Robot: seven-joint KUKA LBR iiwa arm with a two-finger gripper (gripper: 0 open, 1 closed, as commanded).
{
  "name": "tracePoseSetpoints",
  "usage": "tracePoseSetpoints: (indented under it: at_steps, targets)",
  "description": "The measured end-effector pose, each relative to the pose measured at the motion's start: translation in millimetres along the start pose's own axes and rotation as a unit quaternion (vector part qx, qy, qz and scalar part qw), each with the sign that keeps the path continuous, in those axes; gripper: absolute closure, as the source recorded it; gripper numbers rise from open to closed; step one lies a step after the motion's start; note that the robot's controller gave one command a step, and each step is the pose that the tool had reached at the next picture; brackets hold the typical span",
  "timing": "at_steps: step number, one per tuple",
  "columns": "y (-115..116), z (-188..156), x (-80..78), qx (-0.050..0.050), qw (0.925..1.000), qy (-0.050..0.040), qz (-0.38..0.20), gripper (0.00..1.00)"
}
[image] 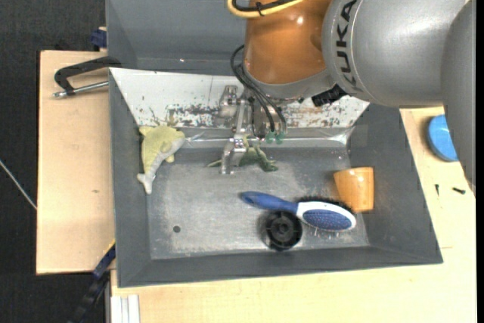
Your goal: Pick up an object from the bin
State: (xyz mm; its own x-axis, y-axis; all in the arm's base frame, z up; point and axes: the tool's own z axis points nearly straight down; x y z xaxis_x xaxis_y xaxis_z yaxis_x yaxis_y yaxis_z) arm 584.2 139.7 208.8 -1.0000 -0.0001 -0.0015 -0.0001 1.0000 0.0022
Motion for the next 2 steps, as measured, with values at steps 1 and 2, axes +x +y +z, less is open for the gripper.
tracePoseSetpoints:
  at_steps: [1,2]
  targets:
    - [-79,126,33.3,0.000,0.9990,-0.0024,-0.044,0.00]
    - [-134,130,53.0,0.001,1.0000,0.0003,0.007,0.00]
